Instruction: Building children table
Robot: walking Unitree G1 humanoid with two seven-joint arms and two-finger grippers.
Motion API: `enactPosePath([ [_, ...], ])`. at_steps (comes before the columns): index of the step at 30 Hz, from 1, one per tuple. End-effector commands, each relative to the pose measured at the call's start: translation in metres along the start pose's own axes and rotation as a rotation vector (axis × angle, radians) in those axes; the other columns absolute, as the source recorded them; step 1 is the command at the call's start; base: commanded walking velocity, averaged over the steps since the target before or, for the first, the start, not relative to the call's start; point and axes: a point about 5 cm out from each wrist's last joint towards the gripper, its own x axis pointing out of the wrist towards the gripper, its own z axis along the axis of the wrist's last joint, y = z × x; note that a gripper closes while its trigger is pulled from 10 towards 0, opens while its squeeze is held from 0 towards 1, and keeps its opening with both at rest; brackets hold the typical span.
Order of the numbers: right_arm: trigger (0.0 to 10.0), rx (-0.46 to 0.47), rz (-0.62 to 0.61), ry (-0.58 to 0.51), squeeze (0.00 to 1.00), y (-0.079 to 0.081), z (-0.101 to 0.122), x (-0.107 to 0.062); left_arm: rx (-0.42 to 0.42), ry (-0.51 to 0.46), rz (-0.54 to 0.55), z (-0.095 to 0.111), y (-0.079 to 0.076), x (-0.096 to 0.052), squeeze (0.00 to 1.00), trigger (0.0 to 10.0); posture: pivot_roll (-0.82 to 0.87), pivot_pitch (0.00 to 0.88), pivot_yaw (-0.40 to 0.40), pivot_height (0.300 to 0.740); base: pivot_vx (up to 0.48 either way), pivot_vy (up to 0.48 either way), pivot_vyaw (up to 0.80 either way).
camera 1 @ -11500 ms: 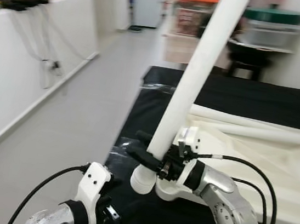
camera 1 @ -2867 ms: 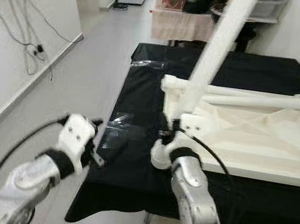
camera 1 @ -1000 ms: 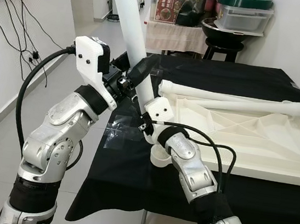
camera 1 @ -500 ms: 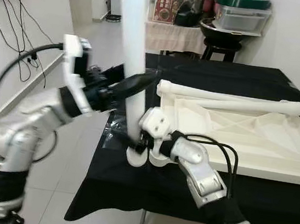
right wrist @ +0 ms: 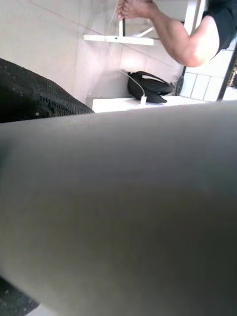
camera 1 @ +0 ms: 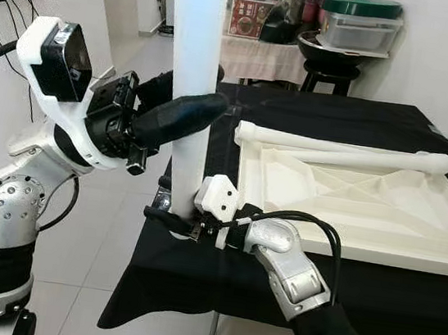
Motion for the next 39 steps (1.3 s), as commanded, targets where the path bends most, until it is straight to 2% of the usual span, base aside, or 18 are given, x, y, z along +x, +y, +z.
enactPosePath([
  [1,0.0,0.03,-0.089,0.067,0.0,-0.013,-0.012,-0.01,-0.207,-0.045,-0.266,-0.013,-0.025,0.017,0.0,0.0,0.01,0.0,0.007,0.74,0.0,0.0,0.0],
  [10,0.0,0.05,-0.113,0.025,0.0,-0.015,-0.008,-0.01,-0.212,-0.042,-0.208,-0.018,-0.021,0.009,0.0,0.0,0.01,0.0,0.01,0.74,0.0,0.0,0.0],
  [11,0.0,0.048,-0.172,0.052,0.0,-0.021,-0.013,-0.013,-0.187,-0.065,0.016,-0.023,0.001,0.004,1.0,10.0,0.01,0.0,0.011,0.74,0.0,0.0,0.0],
  [14,0.0,0.049,-0.2,0.063,0.0,-0.023,-0.015,-0.014,-0.182,-0.08,0.116,-0.025,0.01,0.001,1.0,10.0,0.01,0.0,0.012,0.74,0.0,0.0,0.0],
  [17,0.0,0.06,-0.332,0.101,0.0,-0.04,-0.021,-0.025,-0.158,-0.099,0.397,-0.031,0.031,-0.025,1.0,10.0,0.01,0.0,0.014,0.74,0.0,0.0,0.0],
  [19,0.0,0.062,-0.355,0.106,0.0,-0.042,-0.022,-0.027,-0.154,-0.098,0.438,-0.032,0.033,-0.03,1.0,10.0,0.01,0.0,0.014,0.74,0.0,0.0,0.0],
  [20,0.0,0.072,-0.413,0.115,0.0,-0.049,-0.023,-0.033,-0.157,-0.1,0.547,-0.034,0.038,-0.044,1.0,10.0,0.01,0.0,0.015,0.74,0.0,0.0,0.0],
  [21,0.0,0.104,-0.534,0.135,0.0,-0.063,-0.027,-0.047,-0.139,-0.047,0.762,-0.044,0.04,-0.077,1.0,10.0,0.01,0.0,0.015,0.74,0.0,0.0,0.0],
  [23,0.0,0.104,-0.534,0.135,0.0,-0.063,-0.027,-0.047,-0.139,-0.047,0.762,-0.044,0.04,-0.077,1.0,10.0,0.01,0.0,0.015,0.74,0.0,0.0,0.0],
  [25,0.0,0.141,-0.613,0.138,0.0,-0.07,-0.03,-0.059,-0.128,0.012,0.89,-0.052,0.029,-0.097,1.0,10.0,0.02,0.0,0.012,0.74,0.0,0.0,0.0],
  [27,0.0,0.141,-0.613,0.138,0.0,-0.07,-0.03,-0.059,-0.128,0.012,0.89,-0.052,0.029,-0.097,1.0,10.0,0.02,0.0,0.012,0.74,0.0,0.0,0.0],
  [33,0.0,0.208,-0.596,0.081,0.0,-0.068,-0.031,-0.066,-0.125,0.206,0.982,-0.08,-0.006,-0.101,1.0,10.0,0.04,0.025,0.01,0.74,0.0,0.0,0.0],
  [34,10.0,0.224,-0.514,0.043,0.0,-0.062,-0.029,-0.062,-0.126,0.329,0.936,-0.098,-0.025,-0.092,0.38,10.0,0.05,0.064,0.011,0.74,0.0,0.0,0.0],
  [35,10.0,0.224,-0.514,0.043,0.0,-0.062,-0.029,-0.062,-0.126,0.329,0.936,-0.098,-0.025,-0.092,0.38,10.0,0.05,0.064,0.011,0.74,0.0,0.0,0.0],
  [36,10.0,0.232,-0.445,0.013,0.0,-0.057,-0.026,-0.059,-0.144,0.412,0.886,-0.112,-0.043,-0.082,0.0,10.0,0.05,0.087,0.012,0.74,0.0,0.0,0.0],
  [37,10.0,0.232,-0.445,0.013,0.0,-0.057,-0.026,-0.059,-0.144,0.412,0.886,-0.112,-0.043,-0.082,0.0,10.0,0.05,0.087,0.012,0.74,0.0,0.0,0.0],
  [38,10.0,0.231,-0.37,-0.002,0.0,-0.052,-0.025,-0.056,-0.145,0.503,0.819,-0.125,-0.061,-0.074,0.0,10.0,0.06,0.126,0.015,0.74,0.0,0.0,0.0],
  [39,10.0,0.231,-0.37,-0.002,0.0,-0.052,-0.025,-0.056,-0.145,0.503,0.819,-0.125,-0.061,-0.074,0.0,10.0,0.06,0.126,0.015,0.74,0.0,0.0,0.0],
])
